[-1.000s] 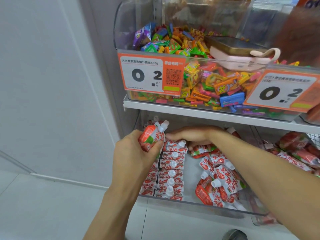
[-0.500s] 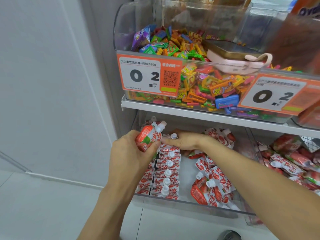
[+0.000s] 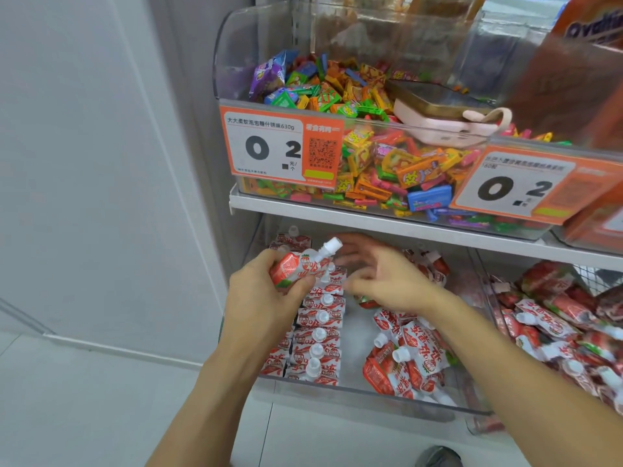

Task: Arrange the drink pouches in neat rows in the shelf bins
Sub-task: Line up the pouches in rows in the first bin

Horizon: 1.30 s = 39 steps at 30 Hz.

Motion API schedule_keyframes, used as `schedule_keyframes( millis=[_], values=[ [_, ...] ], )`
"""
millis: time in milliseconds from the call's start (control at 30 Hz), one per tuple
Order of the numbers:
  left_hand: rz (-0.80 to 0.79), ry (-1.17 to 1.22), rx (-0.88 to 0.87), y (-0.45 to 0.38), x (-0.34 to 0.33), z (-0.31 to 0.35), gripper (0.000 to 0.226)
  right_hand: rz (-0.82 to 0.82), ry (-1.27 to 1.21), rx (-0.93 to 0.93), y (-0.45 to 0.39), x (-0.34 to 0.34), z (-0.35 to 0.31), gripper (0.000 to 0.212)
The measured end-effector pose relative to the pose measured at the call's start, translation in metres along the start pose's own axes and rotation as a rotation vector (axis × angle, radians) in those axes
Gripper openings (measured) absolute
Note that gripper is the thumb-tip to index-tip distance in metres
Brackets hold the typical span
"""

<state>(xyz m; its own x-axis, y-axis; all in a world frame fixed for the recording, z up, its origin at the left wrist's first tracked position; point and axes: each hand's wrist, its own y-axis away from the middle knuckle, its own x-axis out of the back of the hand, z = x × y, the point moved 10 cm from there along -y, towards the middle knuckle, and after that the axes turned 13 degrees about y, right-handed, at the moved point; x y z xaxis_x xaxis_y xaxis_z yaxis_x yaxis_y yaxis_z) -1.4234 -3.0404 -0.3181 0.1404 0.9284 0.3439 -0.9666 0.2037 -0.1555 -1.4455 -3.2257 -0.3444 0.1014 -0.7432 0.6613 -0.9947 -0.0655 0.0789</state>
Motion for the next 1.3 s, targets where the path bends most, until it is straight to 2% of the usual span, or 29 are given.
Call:
schedule_keyframes(
  millis=[67,100,200,300,367,400,433,467,533,567,633,700,867,933,1033,1167,1300],
  values=[
    [-0.061,0.024,-0.02,0.001,-0.009,0.003,0.032,-0.075,-0.211,0.123,0.016,-0.015,-0.021,0.068],
    [-0.094,0.033,-0.028,0.003,-0.012,0.005,0.034,-0.026,-0.205,0.167,0.02,-0.015,-0.027,0.06],
    [-0.167,0.057,-0.027,0.007,-0.018,0.003,0.059,0.288,-0.072,0.139,0.029,0.009,-0.02,0.029],
    [-0.252,-0.093,0.0,0.011,-0.025,-0.01,0.07,0.618,0.085,0.033,0.046,0.039,0.003,0.017],
    [-0.363,-0.218,-0.021,0.018,-0.037,-0.013,0.062,0.824,0.178,-0.09,0.048,0.059,0.016,0.023],
    [-0.41,-0.246,-0.033,0.022,-0.043,-0.013,0.059,0.857,0.256,-0.143,0.039,0.064,0.021,0.031],
    [-0.442,-0.254,-0.042,0.025,-0.047,-0.014,0.057,0.793,0.351,-0.196,0.019,0.062,0.03,0.036],
    [-0.46,-0.258,-0.049,0.027,-0.05,-0.014,0.055,0.623,0.454,-0.255,-0.008,0.052,0.041,0.036],
    [-0.473,-0.269,-0.067,0.028,-0.051,-0.013,0.052,0.142,0.634,-0.287,-0.056,0.016,0.058,0.026],
    [-0.476,-0.275,-0.075,0.028,-0.051,-0.013,0.05,-0.041,0.638,-0.255,-0.069,-0.001,0.06,0.027],
    [-0.47,-0.282,-0.081,0.028,-0.052,-0.013,0.046,-0.211,0.431,-0.248,-0.079,-0.015,0.062,0.037],
    [-0.458,-0.275,-0.079,0.026,-0.052,-0.013,0.042,-0.238,0.29,-0.253,-0.083,-0.016,0.059,0.039],
    [-0.454,-0.278,-0.089,0.022,-0.053,-0.015,0.047,-0.304,0.093,-0.279,-0.084,-0.025,0.066,0.014],
    [-0.455,-0.271,-0.099,0.021,-0.053,-0.014,0.048,-0.303,0.066,-0.289,-0.086,-0.026,0.065,0.024],
    [-0.452,-0.263,-0.103,0.022,-0.053,-0.015,0.048,-0.285,0.039,-0.312,-0.093,-0.031,0.064,0.021],
    [-0.442,-0.274,-0.1,0.022,-0.053,-0.016,0.048,-0.3,-0.02,-0.407,-0.087,-0.038,0.07,0.042],
    [-0.443,-0.294,-0.09,0.023,-0.053,-0.016,0.051,-0.269,0.046,-0.384,-0.085,-0.033,0.068,0.038]
  ],
)
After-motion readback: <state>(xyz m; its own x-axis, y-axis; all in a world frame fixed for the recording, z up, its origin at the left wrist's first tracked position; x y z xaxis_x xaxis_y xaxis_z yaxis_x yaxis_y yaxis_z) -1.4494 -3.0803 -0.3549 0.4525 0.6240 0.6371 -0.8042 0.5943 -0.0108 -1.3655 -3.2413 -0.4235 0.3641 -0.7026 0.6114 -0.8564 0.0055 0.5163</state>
